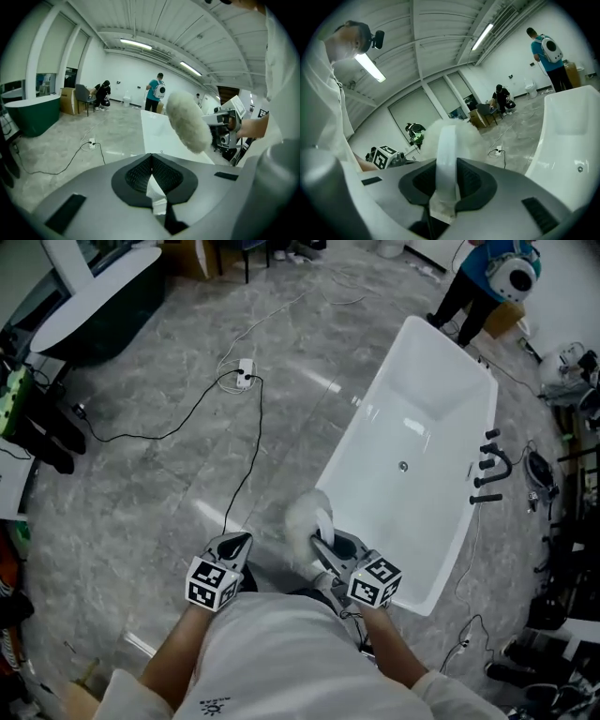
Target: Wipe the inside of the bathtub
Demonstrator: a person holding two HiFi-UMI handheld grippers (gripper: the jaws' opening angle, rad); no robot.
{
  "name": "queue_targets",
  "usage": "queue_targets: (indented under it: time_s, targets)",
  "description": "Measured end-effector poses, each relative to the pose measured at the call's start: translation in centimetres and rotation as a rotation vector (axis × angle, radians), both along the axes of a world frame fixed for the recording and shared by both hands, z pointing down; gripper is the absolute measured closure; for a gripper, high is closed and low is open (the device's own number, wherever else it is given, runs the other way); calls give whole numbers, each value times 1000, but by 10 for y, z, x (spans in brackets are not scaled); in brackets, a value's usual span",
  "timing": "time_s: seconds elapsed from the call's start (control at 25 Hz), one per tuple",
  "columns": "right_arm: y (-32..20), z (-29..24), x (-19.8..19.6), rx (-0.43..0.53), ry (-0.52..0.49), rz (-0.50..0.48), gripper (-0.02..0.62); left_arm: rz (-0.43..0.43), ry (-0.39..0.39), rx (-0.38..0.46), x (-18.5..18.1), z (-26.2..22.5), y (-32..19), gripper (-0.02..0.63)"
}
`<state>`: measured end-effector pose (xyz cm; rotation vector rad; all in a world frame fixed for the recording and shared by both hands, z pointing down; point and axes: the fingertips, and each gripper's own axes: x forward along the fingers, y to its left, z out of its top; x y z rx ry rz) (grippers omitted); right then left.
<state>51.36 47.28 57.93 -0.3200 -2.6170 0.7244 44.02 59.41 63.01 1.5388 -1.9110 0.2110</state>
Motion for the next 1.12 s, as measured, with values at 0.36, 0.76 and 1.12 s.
queue_targets:
  time_s: [0.36, 0.76, 1.12]
  targets:
    - [63, -21, -123, 109, 135, 6, 504, 266, -15, -171, -159, 53, 58, 595]
    - [-104, 31, -258, 33, 78, 199, 503, 295, 35, 48, -271, 12, -172, 594]
    - [-342, -19, -352, 79, 3, 442, 503, 498, -23, 57, -374, -40, -376, 595]
